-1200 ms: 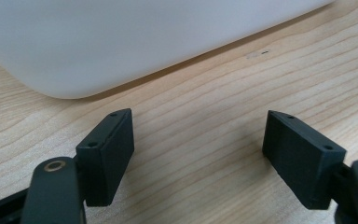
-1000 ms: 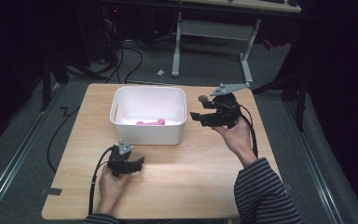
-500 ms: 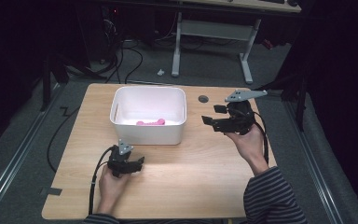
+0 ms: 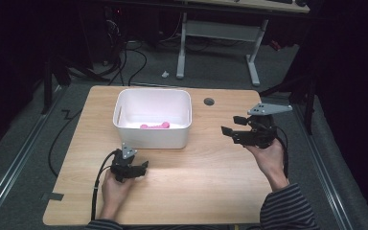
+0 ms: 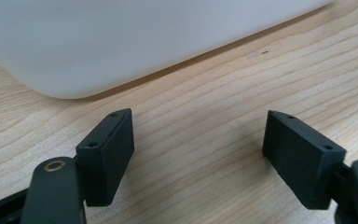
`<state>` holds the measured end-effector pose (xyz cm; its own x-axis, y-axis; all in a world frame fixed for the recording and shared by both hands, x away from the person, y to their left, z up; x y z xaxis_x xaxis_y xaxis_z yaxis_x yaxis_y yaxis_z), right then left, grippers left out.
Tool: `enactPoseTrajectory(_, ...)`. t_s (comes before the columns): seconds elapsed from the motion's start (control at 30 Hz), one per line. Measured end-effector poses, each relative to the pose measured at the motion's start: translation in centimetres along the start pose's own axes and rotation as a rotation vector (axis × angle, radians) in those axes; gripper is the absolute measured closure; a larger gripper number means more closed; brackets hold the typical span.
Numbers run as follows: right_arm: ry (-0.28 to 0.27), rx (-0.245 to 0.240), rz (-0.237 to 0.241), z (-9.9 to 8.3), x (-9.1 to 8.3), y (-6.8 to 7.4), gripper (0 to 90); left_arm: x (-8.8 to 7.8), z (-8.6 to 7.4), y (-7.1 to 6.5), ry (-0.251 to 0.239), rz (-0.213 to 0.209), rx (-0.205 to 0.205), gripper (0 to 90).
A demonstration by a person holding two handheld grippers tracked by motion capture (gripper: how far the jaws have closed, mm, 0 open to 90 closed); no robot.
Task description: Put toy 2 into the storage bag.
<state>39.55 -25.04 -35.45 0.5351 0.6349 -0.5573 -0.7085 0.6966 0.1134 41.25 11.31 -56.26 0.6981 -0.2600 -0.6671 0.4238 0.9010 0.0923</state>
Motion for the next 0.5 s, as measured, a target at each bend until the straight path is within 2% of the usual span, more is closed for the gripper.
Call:
enactPoseTrajectory(0.17, -0.02, 0.033, -0.001, -1.0, -0.9, -0.2, 37.7, 0.0, 0.0, 0.0, 0.0, -0.001, 0.0, 25.2)
enactPoseTrajectory(0.37, -0.029, 0.044, -0.013, -2.6, -1.6, -0.3, 37.8, 0.0, 0.0, 0.0, 0.001, -0.001, 0.001, 25.2)
enactPoseTrajectory(0.5, -0.042, 0.075, -0.019, -3.7, -2.4, -0.5, 37.8, 0.0, 0.0, 0.0, 0.001, -0.001, 0.0, 25.2)
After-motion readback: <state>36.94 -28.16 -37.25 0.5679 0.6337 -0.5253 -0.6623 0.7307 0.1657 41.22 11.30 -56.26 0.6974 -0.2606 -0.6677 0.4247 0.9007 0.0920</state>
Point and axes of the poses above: each handheld gripper's, and its own axes: x roughly forward along the jaws, z roughly out of its top, y roughly to its left, the point moved 4 cm from there along x, roughly forward along the jaws, and after that the axes turned 9 degrees about z, right-handed, at the moved point
